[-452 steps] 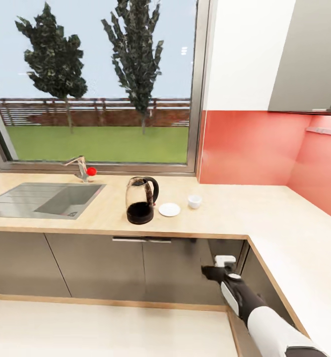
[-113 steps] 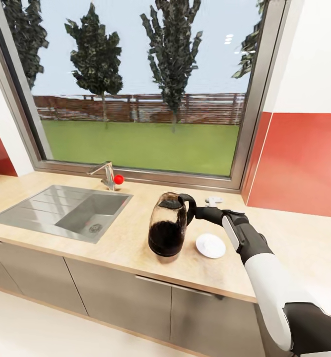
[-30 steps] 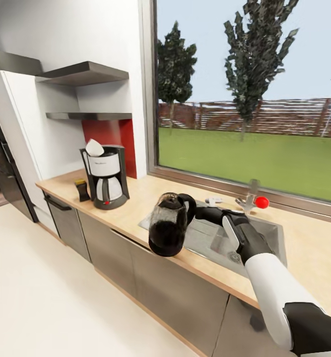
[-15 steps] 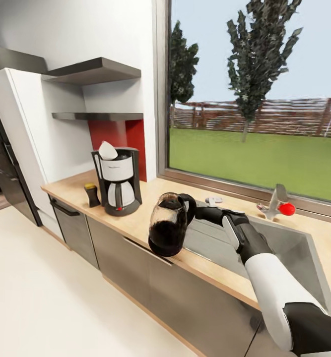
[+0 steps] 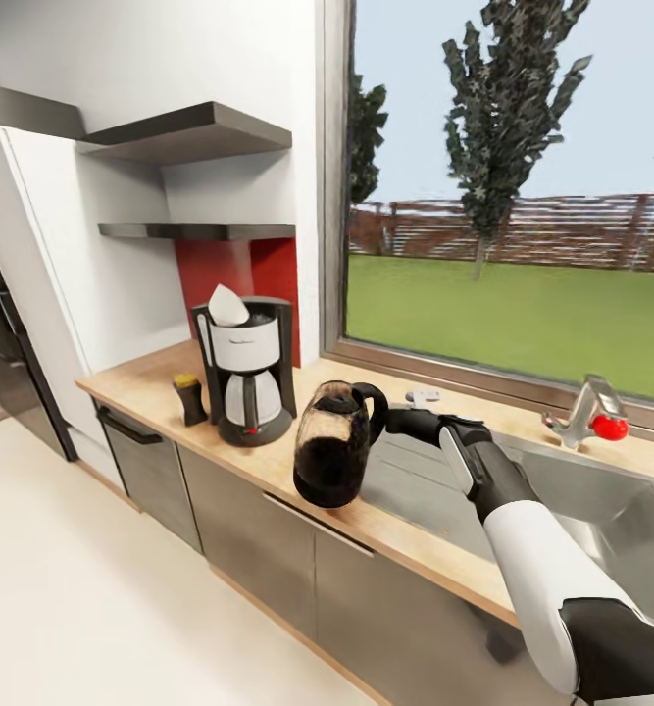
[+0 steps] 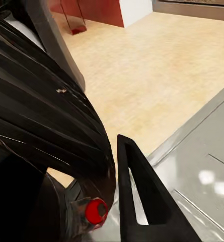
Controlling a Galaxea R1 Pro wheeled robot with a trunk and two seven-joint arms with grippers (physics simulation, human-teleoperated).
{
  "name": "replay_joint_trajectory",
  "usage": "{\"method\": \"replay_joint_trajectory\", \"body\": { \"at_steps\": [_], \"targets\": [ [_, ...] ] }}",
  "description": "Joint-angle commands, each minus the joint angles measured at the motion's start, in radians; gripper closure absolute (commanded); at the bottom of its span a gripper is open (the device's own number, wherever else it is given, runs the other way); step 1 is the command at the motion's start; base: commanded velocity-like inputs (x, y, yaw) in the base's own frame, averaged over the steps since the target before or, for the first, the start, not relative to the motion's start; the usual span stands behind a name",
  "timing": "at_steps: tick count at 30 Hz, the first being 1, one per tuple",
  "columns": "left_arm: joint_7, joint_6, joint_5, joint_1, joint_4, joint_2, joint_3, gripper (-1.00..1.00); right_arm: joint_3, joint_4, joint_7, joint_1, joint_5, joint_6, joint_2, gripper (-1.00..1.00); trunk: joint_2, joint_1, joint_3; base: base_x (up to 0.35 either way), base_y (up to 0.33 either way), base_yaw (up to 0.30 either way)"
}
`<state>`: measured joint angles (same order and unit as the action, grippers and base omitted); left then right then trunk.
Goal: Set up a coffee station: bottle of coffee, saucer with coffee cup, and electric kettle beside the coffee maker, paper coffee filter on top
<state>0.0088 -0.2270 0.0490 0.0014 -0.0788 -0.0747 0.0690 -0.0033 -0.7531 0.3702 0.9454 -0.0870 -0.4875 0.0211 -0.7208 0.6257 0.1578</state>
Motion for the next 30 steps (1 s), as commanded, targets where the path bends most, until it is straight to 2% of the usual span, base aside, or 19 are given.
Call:
{"method": "replay_joint_trajectory", "body": {
  "at_steps": [1,8,19,26,30],
  "targets": [
    [-0.001,-0.002,0.003,0.0,-0.001,0.0,0.006,-1.0,-0.001,-0.001,-0.002,0.001,-0.013,-0.008,0.0,1.0,-0.001,0.001,0.001,0.24,0.255,-0.235],
    [-0.001,-0.002,0.002,0.0,-0.001,-0.002,0.005,-1.0,-0.001,0.0,-0.002,0.001,-0.013,-0.008,0.0,1.0,-0.001,0.001,0.001,0.206,0.214,-0.196],
    [0.0,-0.002,0.002,0.0,-0.001,-0.002,0.005,-1.0,-0.001,0.0,-0.002,0.001,-0.013,-0.008,0.0,1.0,-0.001,0.001,0.001,0.018,0.013,-0.01],
    [0.0,-0.002,0.002,0.0,-0.001,-0.002,0.005,-1.0,-0.001,-0.001,-0.002,0.001,-0.013,-0.008,0.0,1.0,-0.001,0.001,0.001,0.274,0.0,0.0],
    [0.0,-0.002,0.002,0.0,-0.001,-0.002,0.005,-1.0,-0.001,-0.001,-0.002,0.001,-0.013,-0.008,0.0,1.0,-0.001,0.001,0.001,0.043,0.0,0.0]
  ]
}}
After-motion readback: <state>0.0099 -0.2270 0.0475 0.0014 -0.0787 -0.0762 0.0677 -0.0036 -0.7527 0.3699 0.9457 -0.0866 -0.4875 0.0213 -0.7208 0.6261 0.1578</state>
